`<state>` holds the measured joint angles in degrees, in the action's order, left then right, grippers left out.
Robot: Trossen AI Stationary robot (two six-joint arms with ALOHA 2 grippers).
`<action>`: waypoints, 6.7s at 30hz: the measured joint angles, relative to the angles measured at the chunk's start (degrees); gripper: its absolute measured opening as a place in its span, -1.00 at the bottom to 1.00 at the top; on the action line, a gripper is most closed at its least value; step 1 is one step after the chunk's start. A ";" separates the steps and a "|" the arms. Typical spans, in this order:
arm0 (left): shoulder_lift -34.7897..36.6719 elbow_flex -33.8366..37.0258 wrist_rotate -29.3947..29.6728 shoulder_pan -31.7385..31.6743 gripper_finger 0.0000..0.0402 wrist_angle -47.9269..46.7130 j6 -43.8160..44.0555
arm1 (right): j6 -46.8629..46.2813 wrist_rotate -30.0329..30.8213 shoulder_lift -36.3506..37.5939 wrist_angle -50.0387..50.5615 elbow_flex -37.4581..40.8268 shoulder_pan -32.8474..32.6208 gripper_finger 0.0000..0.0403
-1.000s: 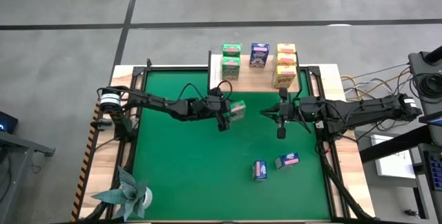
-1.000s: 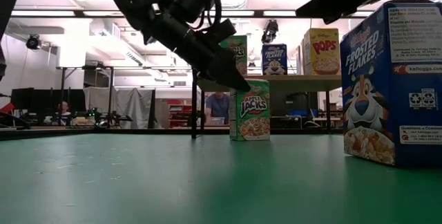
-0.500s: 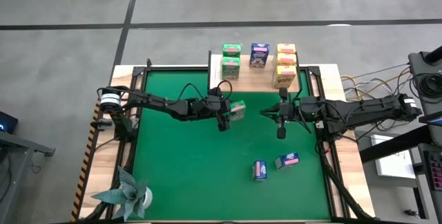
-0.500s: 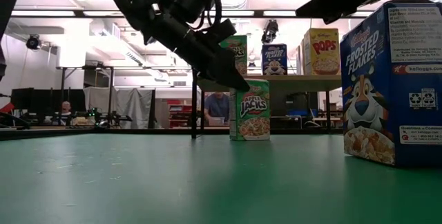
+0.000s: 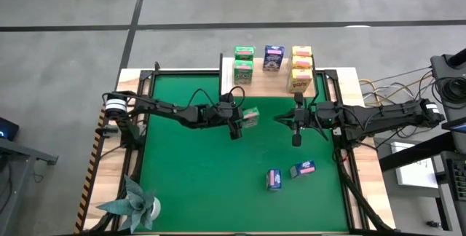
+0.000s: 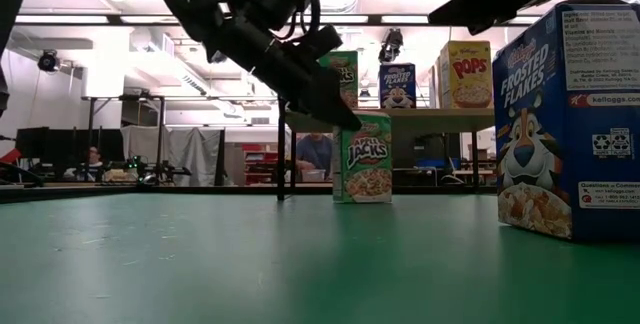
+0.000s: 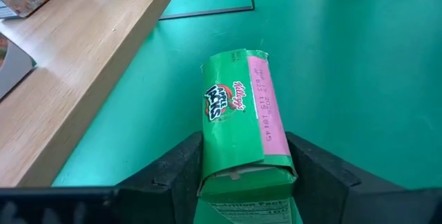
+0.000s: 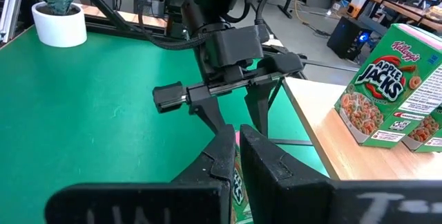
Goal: Stack cereal on shelf
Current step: Put the green cereal box on the shelf aligned with the other green cereal box, then put the left blue cereal box on the shelf aligned with the other blue cereal box
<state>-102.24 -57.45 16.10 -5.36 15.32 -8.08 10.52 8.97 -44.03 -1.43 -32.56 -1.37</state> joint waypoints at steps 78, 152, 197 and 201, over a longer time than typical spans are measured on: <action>18.24 0.00 -18.58 -17.47 0.16 -0.58 -13.88 | -0.02 0.02 0.00 -0.35 0.04 0.00 -0.94; 38.63 19.74 -16.57 -12.38 0.16 7.66 -15.88 | -9.01 9.02 -46.56 56.86 -63.43 20.52 -0.94; 38.58 19.74 -16.55 -12.38 0.16 7.25 -15.43 | -13.18 5.81 -46.29 58.54 -66.82 18.76 -0.94; 38.58 19.74 -16.53 -12.38 0.16 7.38 -15.43 | -13.80 5.88 -46.23 59.89 -69.56 15.79 -0.94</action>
<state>-63.66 -37.71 -0.43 -17.74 22.70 -23.51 -3.27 14.85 -90.26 58.46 -102.11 14.43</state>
